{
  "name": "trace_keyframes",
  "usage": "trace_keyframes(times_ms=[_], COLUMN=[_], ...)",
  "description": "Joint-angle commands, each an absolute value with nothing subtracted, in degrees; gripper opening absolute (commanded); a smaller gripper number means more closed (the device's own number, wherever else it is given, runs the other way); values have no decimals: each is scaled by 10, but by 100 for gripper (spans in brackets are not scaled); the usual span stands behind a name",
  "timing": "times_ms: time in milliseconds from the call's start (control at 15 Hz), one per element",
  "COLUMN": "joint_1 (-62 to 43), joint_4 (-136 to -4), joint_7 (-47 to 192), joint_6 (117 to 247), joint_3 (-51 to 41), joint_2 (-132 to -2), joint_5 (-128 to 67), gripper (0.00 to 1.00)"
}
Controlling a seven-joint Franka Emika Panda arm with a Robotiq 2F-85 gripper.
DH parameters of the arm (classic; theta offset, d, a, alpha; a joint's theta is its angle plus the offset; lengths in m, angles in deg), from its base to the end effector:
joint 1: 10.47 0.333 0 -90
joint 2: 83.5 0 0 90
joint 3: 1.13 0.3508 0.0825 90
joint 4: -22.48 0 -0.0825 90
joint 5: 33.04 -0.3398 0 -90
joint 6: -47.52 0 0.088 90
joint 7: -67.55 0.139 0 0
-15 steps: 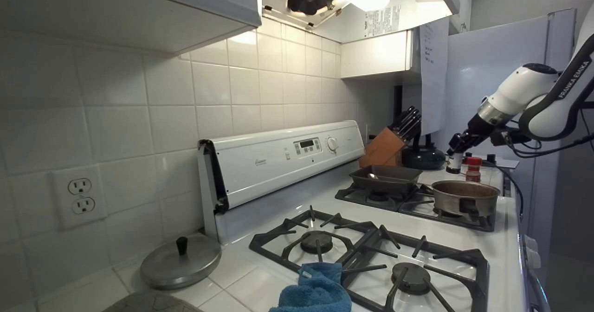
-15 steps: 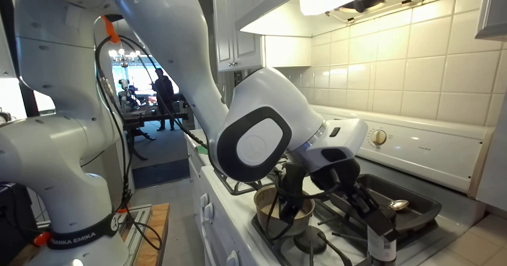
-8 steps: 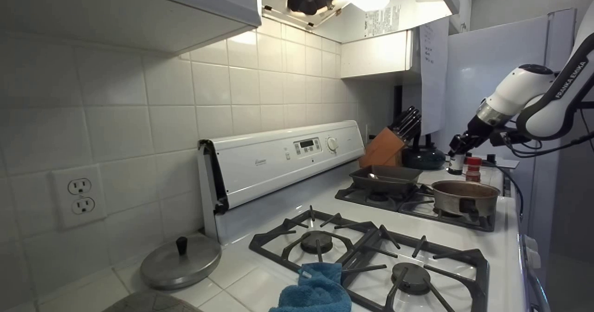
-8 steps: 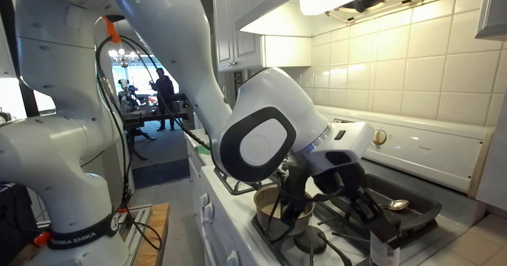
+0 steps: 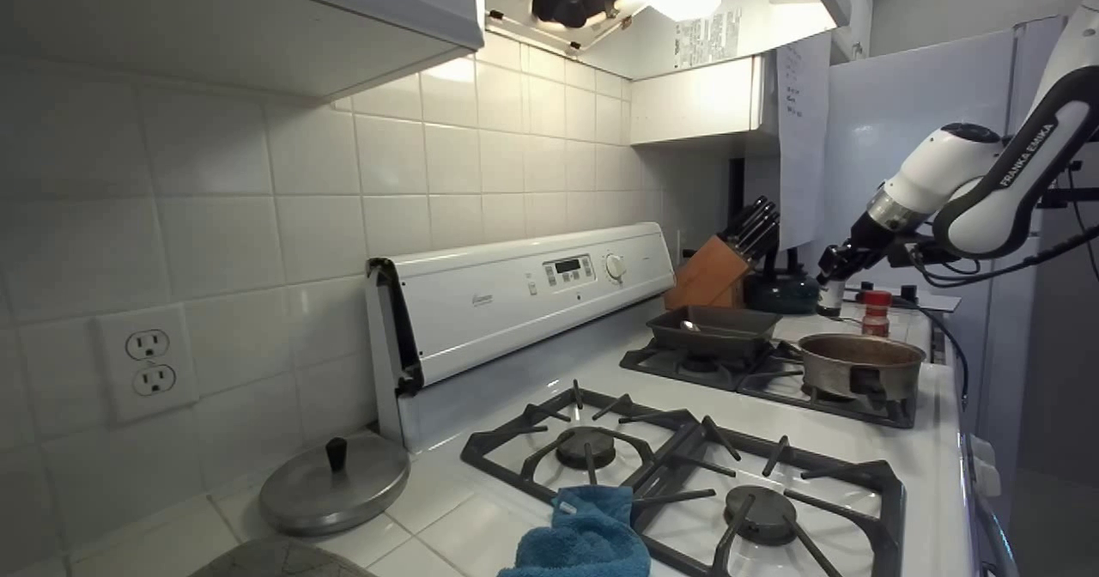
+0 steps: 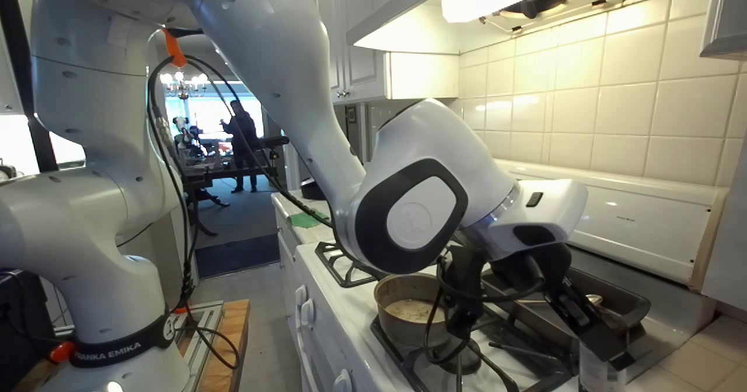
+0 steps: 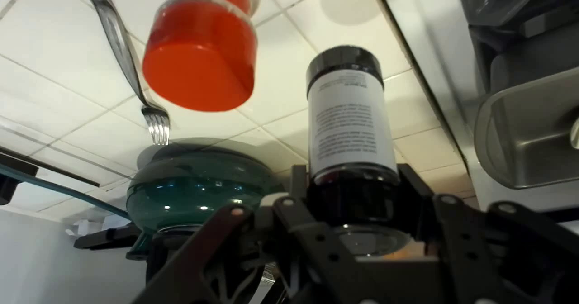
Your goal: Pour the contents in the jar into the pot
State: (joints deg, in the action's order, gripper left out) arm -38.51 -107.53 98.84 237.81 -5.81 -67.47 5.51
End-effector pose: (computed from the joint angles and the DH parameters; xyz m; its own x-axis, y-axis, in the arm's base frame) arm 0.5218 -0.2498 0.3588 0.6853 -0.2794 0.6726 -0.3940 -0.9189 0.0197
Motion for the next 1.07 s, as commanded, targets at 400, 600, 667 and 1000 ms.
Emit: trace_keyframes(times_ms=[400, 600, 667, 1000], joint_1=[-479, -503, -509, -530], joint_4=[-978, -955, -947, -908], joint_7=[1001, 996, 995, 986], joint_6=[2351, 2332, 2326, 2280], joint_3=[39, 68, 75, 104], joint_2=[-598, -581, -575, -549], joint_5=[40, 33, 31, 25], gripper=[25, 25, 25, 25])
